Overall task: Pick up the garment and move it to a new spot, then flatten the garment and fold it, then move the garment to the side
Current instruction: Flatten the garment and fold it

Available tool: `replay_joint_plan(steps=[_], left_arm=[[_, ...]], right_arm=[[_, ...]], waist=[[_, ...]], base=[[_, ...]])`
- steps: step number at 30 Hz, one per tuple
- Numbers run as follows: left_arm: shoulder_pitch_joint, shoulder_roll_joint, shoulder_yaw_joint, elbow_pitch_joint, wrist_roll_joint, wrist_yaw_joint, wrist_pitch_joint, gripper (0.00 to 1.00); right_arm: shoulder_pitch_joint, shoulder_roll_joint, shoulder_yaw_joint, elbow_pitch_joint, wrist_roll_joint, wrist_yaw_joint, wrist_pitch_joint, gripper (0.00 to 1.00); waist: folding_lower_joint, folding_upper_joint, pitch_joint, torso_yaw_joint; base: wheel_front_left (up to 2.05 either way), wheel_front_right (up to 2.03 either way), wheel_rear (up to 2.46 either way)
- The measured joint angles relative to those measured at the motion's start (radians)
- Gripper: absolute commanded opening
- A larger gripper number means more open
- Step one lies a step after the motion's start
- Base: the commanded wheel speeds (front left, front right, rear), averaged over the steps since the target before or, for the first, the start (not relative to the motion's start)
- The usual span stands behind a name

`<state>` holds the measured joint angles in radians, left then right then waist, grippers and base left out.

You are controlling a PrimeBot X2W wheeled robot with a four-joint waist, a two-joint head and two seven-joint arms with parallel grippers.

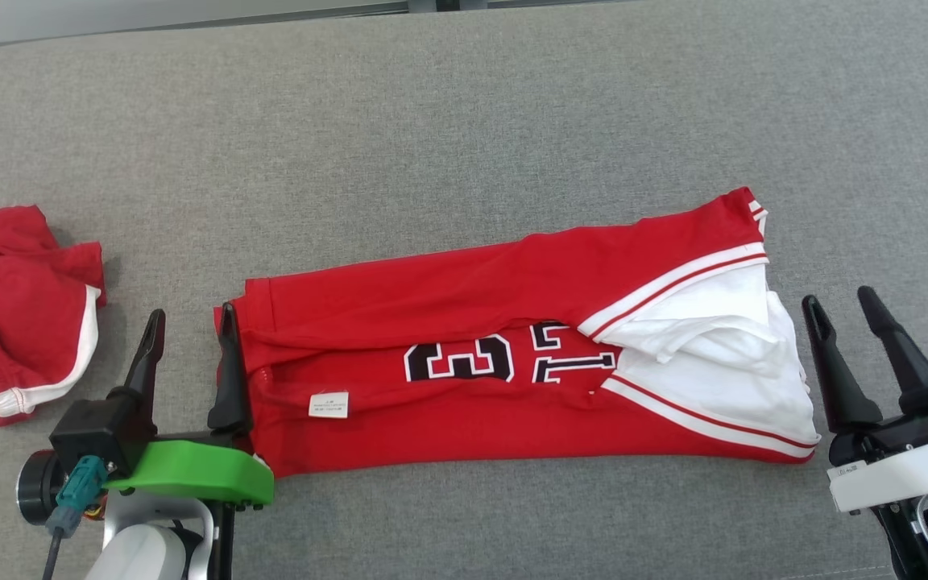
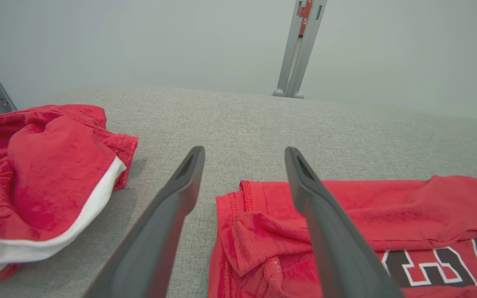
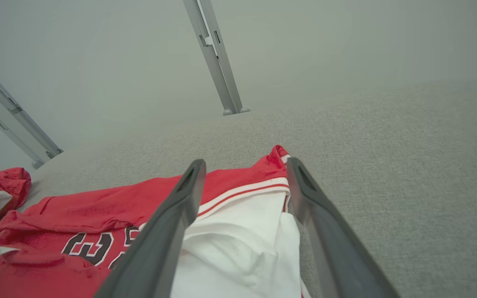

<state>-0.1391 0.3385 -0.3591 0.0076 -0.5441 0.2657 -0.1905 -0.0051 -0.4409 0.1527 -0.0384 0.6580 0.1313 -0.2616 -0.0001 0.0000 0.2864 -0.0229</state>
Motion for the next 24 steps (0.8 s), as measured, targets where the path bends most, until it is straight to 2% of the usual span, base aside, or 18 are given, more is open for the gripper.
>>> replay_joint_plan(steps=[6,11,24], left_arm=[[-0.01,-0.017,0.006,-0.007,0.063,0.026,-0.054,1.0],[-0.01,-0.035,0.004,-0.003,0.101,0.033,-0.066,1.0],[-0.001,-0.078,0.007,0.065,0.151,0.002,-0.071,1.0]], right_arm=[[0.006,0.091,-0.104,-0.072,-0.149,0.0,0.006,1.0],[0.016,0.146,-0.138,-0.095,-0.231,0.0,0.037,1.0],[0.041,0.17,-0.135,-0.096,-0.273,0.0,0.086,1.0]], waist=[[0.0,0.0,-0.022,-0.007],[0.0,0.0,-0.042,-0.012],[0.0,0.0,-0.074,-0.007]], base=[[0.0,0.0,0.0],[0.0,0.0,0.0],[0.0,0.0,0.0]])
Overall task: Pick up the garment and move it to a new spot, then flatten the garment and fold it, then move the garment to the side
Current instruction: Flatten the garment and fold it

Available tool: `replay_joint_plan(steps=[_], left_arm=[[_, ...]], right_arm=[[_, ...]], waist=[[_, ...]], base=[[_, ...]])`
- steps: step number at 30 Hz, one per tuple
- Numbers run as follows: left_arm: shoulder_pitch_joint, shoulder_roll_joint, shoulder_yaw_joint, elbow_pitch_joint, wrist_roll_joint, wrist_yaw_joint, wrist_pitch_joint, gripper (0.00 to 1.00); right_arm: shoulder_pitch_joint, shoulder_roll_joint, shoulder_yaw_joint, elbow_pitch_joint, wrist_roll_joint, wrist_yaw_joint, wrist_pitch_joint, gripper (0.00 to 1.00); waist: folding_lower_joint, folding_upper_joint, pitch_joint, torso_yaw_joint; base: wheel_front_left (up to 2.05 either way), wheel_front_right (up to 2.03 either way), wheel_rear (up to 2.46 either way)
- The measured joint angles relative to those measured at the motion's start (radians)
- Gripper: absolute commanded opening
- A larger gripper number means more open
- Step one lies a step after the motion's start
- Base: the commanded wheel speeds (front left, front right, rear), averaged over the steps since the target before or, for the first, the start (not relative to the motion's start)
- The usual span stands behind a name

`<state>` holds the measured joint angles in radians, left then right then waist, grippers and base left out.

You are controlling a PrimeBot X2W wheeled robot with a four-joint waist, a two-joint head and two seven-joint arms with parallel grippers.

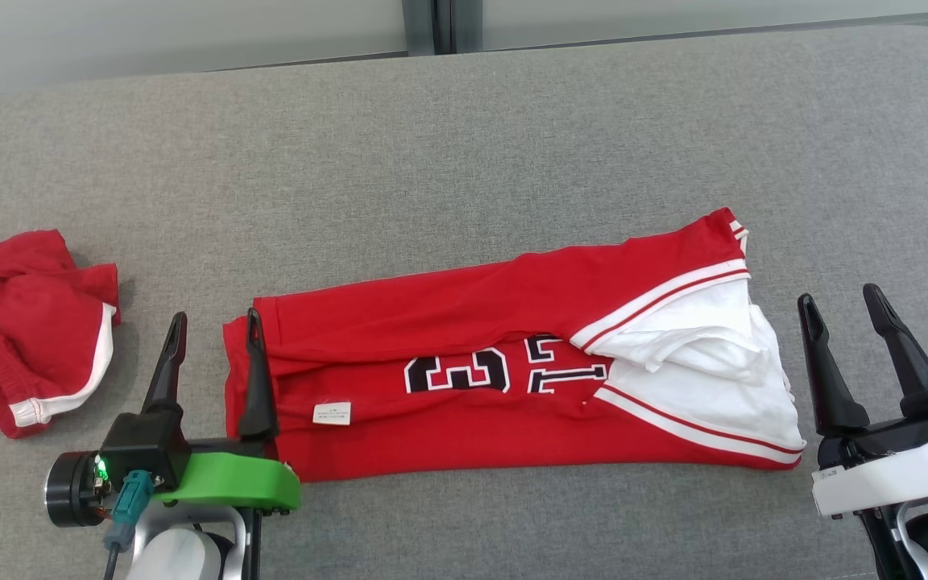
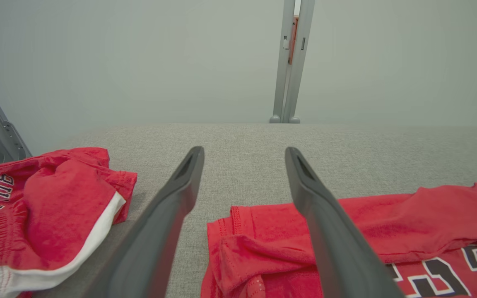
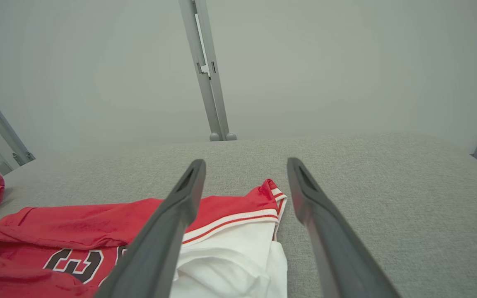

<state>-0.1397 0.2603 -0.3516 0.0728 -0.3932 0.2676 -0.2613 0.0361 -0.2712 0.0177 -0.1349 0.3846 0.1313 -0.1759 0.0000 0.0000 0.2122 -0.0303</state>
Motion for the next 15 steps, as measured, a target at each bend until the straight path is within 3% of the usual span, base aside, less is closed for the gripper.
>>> replay_joint_plan(steps=[10,15], left_arm=[[-0.02,-0.034,0.017,0.006,0.042,-0.032,0.0,1.0],[-0.061,-0.069,0.029,-0.004,0.061,-0.052,-0.001,1.0]], right_arm=[[0.002,-0.02,-0.023,0.009,-0.002,0.0,0.035,1.0],[-0.005,-0.045,-0.034,0.101,0.019,0.0,0.044,1.0]], waist=[[0.0,0.0,0.033,0.021],[0.0,0.0,0.075,0.043]], base=[[0.0,0.0,0.0],[0.0,0.0,0.0]])
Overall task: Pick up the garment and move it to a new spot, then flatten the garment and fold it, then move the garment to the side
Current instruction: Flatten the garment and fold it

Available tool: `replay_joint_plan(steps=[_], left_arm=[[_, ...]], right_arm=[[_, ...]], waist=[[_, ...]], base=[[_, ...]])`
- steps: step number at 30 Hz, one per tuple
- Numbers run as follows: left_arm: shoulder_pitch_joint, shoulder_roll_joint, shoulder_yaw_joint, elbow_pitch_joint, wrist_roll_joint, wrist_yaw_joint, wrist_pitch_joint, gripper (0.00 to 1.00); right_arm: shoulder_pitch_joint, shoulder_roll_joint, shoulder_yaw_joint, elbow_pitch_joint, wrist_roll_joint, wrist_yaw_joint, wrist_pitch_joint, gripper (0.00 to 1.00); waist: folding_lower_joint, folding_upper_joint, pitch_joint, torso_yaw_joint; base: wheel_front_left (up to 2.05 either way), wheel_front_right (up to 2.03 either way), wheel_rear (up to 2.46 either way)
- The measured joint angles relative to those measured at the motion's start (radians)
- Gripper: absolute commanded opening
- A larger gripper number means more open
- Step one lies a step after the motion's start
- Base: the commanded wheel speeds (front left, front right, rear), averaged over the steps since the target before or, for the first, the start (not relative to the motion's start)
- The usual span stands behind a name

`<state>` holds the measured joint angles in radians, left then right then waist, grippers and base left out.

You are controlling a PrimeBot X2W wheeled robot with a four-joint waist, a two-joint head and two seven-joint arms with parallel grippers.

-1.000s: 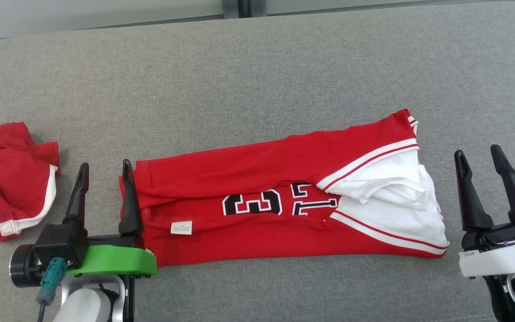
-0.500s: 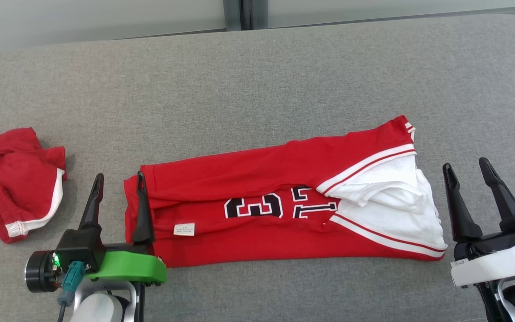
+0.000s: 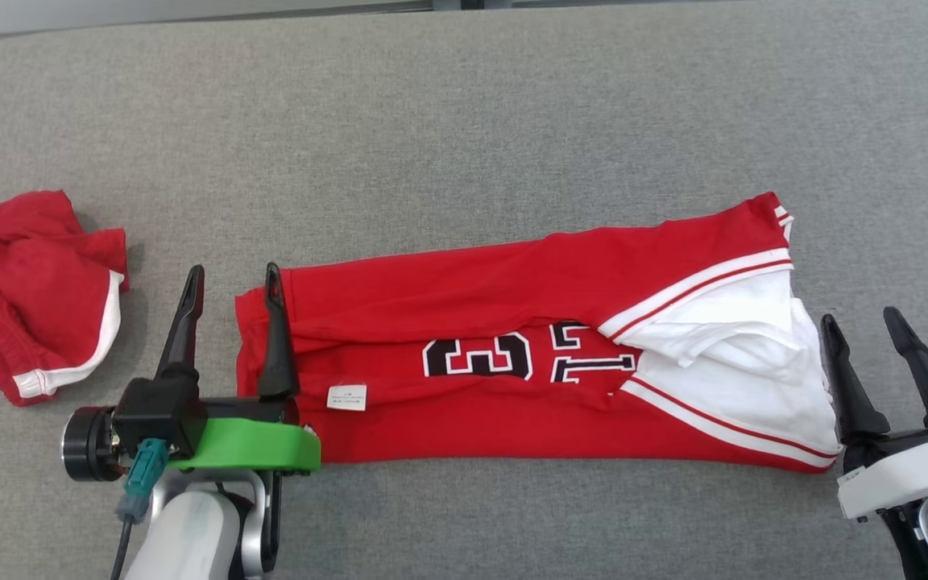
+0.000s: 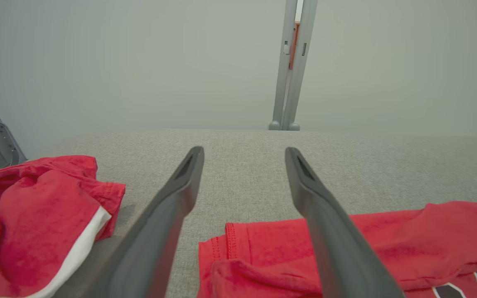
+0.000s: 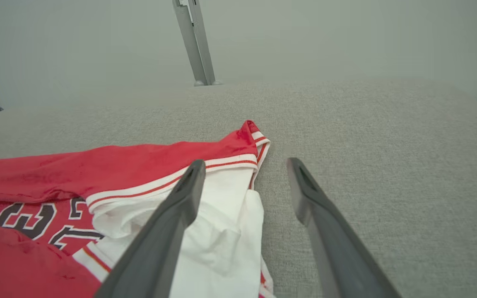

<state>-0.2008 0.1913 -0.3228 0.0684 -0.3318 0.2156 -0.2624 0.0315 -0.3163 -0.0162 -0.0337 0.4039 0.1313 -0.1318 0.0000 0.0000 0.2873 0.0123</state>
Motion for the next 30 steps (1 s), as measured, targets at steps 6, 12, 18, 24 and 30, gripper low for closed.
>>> replay_joint_plan(steps=[6,12,18,24,30], left_arm=[[-0.03,-0.033,0.025,0.004,0.028,-0.024,0.0,1.0],[-0.038,-0.058,0.053,0.006,0.049,-0.05,0.0,1.0],[-0.041,-0.079,0.074,0.012,0.078,-0.075,0.0,1.0],[-0.037,-0.091,0.096,0.016,0.091,-0.089,0.0,1.0],[-0.03,-0.103,0.115,0.027,0.097,-0.106,0.0,1.0]], right_arm=[[-0.055,-0.016,0.048,0.159,0.044,0.0,-0.012,1.0],[-0.138,-0.026,0.125,0.284,0.094,0.0,-0.019,1.0],[-0.173,-0.069,0.22,0.327,0.183,-0.001,0.015,0.0],[-0.178,-0.107,0.274,0.31,0.25,0.0,0.003,0.0],[-0.154,-0.166,0.221,0.315,0.276,0.001,-0.045,0.0]], waist=[[0.0,0.0,0.051,0.03],[0.0,0.0,0.084,0.048],[0.0,0.0,0.085,0.053],[0.0,0.0,0.075,0.045],[0.0,0.0,0.058,0.032]], base=[[0.0,0.0,0.0],[0.0,0.0,0.0],[0.0,0.0,0.0],[0.0,0.0,0.0],[0.0,0.0,0.0]])
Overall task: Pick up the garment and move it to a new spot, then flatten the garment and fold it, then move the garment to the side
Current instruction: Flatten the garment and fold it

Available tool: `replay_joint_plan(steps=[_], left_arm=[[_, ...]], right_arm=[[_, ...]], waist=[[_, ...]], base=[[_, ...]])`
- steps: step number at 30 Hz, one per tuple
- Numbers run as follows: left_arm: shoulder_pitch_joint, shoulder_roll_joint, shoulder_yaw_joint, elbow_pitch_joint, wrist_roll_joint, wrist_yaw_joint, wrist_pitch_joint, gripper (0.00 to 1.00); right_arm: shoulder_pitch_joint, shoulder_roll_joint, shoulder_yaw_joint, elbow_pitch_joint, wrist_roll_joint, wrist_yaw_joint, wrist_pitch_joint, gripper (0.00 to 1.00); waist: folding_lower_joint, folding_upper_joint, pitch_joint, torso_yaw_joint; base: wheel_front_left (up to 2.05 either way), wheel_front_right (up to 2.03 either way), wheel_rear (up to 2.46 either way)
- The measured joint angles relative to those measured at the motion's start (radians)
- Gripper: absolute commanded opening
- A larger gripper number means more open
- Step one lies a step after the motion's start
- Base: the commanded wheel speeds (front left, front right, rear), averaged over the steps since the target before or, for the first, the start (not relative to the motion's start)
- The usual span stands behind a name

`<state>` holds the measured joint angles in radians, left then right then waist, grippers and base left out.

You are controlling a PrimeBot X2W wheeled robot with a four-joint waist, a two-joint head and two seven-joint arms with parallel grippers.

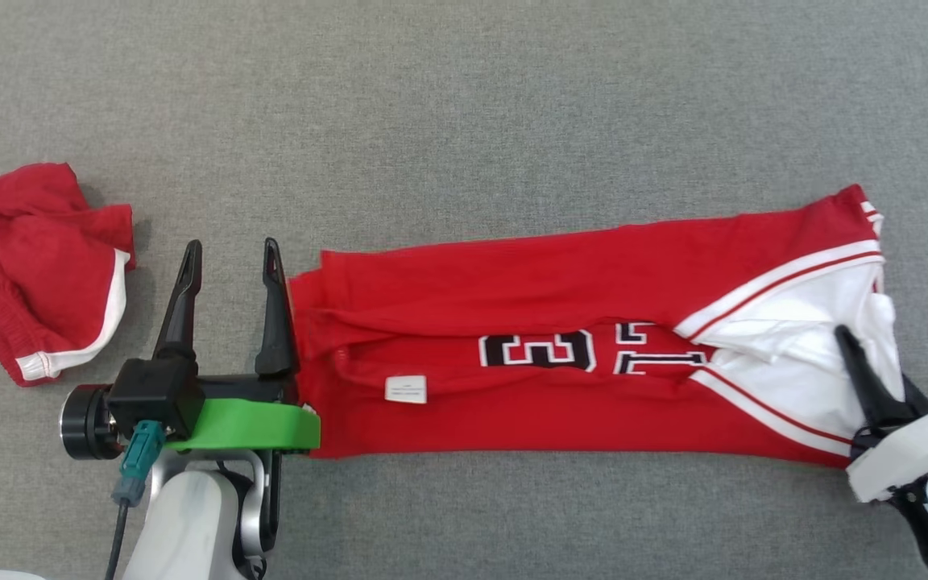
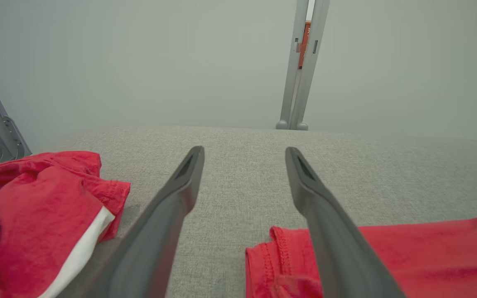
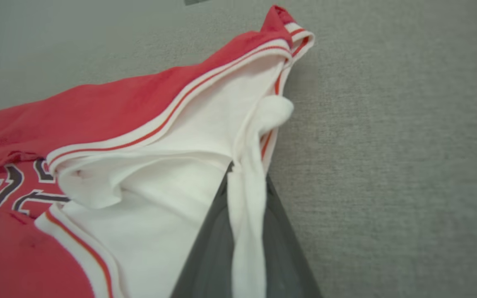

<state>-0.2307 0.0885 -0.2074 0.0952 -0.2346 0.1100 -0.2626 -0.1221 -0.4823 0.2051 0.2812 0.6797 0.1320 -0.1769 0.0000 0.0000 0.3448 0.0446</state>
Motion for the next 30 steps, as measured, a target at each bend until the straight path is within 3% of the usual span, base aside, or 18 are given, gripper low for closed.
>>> replay_joint_plan(steps=[9,14,22,30], left_arm=[[0.028,-0.009,0.014,0.011,0.016,-0.017,0.0,1.0],[0.045,-0.011,0.018,0.017,0.019,-0.028,0.0,1.0],[0.052,-0.012,0.014,0.03,0.032,-0.04,0.0,1.0],[0.04,-0.017,0.006,0.031,0.035,-0.041,0.0,1.0]], right_arm=[[0.059,-0.117,-0.127,0.043,-0.008,0.0,-0.027,0.0],[0.054,-0.124,-0.123,-0.099,-0.077,-0.001,0.023,0.0],[-0.033,-0.017,0.061,-0.386,-0.154,-0.001,0.223,0.0],[-0.159,0.148,0.296,-0.392,-0.107,-0.001,0.282,0.0]], waist=[[0.0,0.0,-0.043,-0.017],[0.0,0.0,-0.07,-0.028],[0.0,0.0,-0.095,-0.039],[0.0,0.0,-0.076,-0.005]], base=[[0.0,0.0,0.0],[0.0,0.0,0.0],[0.0,0.0,0.0],[0.0,0.0,0.0]])
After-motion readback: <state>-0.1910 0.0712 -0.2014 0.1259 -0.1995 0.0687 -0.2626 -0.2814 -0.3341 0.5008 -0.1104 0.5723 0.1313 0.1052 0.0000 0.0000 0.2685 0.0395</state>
